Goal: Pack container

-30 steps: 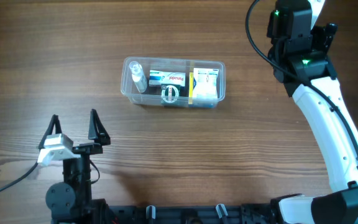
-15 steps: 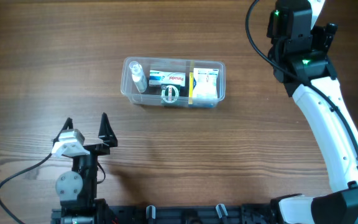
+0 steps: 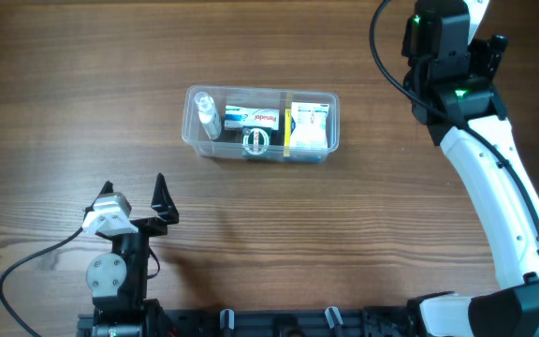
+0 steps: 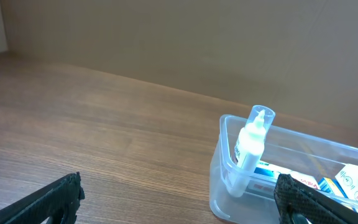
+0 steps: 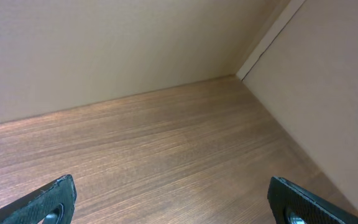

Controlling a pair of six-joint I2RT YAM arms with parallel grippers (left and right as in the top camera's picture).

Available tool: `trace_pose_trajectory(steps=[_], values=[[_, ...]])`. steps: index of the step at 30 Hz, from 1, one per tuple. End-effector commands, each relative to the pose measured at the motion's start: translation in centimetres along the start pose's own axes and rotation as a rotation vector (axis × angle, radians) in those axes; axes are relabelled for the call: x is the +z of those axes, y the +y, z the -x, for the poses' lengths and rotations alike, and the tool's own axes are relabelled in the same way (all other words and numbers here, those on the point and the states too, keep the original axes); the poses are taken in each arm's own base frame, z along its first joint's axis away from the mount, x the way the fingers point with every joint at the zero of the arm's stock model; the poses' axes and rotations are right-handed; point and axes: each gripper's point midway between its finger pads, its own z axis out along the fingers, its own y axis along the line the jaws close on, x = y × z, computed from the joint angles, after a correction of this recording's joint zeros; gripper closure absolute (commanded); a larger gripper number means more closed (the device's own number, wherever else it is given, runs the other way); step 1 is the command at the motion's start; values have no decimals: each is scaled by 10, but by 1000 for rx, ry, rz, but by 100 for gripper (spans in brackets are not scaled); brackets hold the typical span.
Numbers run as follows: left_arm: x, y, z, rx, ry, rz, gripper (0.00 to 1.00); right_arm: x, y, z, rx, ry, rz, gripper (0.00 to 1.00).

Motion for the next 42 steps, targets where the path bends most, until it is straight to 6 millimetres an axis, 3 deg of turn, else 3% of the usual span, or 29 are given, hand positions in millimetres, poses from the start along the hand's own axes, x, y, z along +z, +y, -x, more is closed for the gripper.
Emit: trace_pose_trajectory(steps=[1, 23, 26, 29, 33, 37, 39, 42], values=[[0, 0, -1, 22, -3, -2, 0, 3, 0, -1, 15, 0, -19, 0], [0, 0, -1, 22, -2, -2, 0, 3, 0, -1, 14, 0, -19, 0], [0, 0, -1, 22, -2, -2, 0, -6, -7, 7, 34, -20, -15, 0], [0, 0, -1, 22, -2, -2, 0, -26, -23, 24, 80, -69, -8, 0], [0, 1, -1, 22, -2, -2, 0, -76, -65, 57, 191, -186, 9, 0], [0, 0, -1, 22, -2, -2, 0, -123, -106, 77, 289, -290, 24, 0], [0, 1, -1, 22, -2, -2, 0, -142, -123, 79, 319, -321, 30, 0], [0, 0, -1, 22, -2, -2, 0, -166, -131, 67, 294, -337, 120, 0]])
